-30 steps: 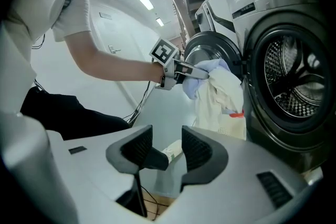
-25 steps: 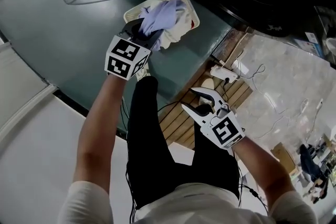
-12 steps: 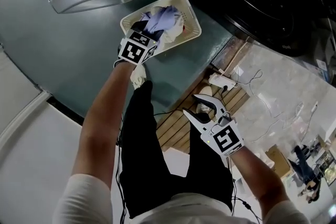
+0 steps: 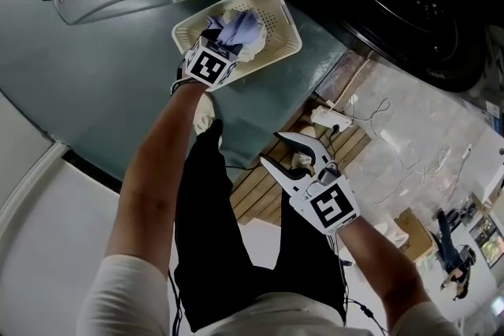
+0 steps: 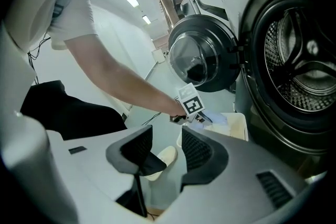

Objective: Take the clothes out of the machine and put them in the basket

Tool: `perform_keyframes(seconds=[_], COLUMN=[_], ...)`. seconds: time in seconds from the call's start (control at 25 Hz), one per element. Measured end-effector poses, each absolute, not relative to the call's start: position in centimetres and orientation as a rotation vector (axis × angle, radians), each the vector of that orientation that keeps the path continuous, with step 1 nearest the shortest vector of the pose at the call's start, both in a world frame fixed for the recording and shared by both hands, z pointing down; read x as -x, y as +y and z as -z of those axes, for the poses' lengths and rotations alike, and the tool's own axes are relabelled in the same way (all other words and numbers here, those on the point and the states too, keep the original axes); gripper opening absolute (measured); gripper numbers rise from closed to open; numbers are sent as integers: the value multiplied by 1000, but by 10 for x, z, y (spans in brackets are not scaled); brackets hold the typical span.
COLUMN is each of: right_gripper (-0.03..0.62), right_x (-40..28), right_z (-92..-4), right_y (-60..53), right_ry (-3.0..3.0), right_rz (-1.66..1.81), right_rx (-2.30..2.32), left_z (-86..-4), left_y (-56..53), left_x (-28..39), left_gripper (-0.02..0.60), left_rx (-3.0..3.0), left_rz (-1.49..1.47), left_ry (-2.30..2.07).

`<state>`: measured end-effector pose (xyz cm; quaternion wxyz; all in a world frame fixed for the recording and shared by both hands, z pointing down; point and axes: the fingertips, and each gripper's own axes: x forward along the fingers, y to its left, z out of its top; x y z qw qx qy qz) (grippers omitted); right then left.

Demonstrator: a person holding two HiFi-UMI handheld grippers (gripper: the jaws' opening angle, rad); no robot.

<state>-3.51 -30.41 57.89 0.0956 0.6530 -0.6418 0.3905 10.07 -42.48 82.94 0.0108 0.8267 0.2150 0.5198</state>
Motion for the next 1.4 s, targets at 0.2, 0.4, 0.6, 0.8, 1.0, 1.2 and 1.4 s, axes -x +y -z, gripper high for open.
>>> perform_keyframes(seconds=[0.2, 0.4, 0.6, 0.8, 1.0, 1.2, 1.4], right_gripper=[181, 181, 181, 180, 179, 181, 179], right_x=[37, 36, 34, 32, 28, 27, 23], right_z=[-583, -586, -585, -579, -566, -547, -525], right_y=[-305, -300, -299, -301, -300, -290, -281], right_ry=[-1893, -1877, -1873, -1883, -1906, -1920, -1934], right_rz=[-1176, -1191, -1190, -1176, -1126, -1089, -1035], right_rx=[-1943, -1944, -1950, -1946, -1955, -1971, -1988], left_z=[-849, -859, -859, -846, -832, -800, -762], left_y=[-428, -426, -431, -433, -433, -425, -421], left_x=[-99, -93, -87, -80, -69, -57, -46], left_gripper=[214, 256, 258, 256, 251, 245, 218], left_rx=[-2572, -2531, -2538, -2547, -2531, -2534, -2559], left_rz=[-1697, -1744, -1736, -1726, -1712, -1704, -1647], left_ry=[681, 689, 674, 670, 625, 609, 557])
